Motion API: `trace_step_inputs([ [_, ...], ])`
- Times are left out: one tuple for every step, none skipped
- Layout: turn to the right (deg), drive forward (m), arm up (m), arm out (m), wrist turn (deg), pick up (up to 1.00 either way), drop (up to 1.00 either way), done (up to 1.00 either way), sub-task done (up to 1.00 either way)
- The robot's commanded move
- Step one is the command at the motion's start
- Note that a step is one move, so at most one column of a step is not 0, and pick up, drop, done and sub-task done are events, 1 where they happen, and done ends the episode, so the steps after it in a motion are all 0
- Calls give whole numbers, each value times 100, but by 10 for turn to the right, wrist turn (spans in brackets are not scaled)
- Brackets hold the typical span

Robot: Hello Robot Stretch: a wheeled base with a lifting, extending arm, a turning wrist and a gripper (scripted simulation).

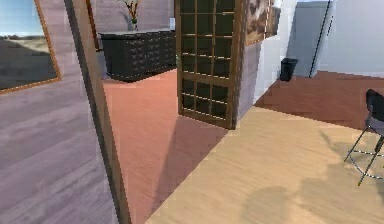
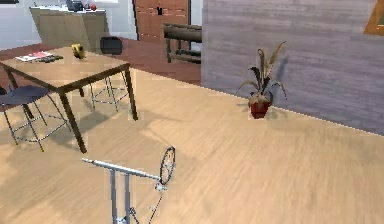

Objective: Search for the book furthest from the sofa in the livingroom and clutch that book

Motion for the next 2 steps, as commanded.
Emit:
trace_step_inputs([
  [-90,0,0,0,0,0,0,0,0],
  [0,40,0,0,0,0,0,0,0],
])
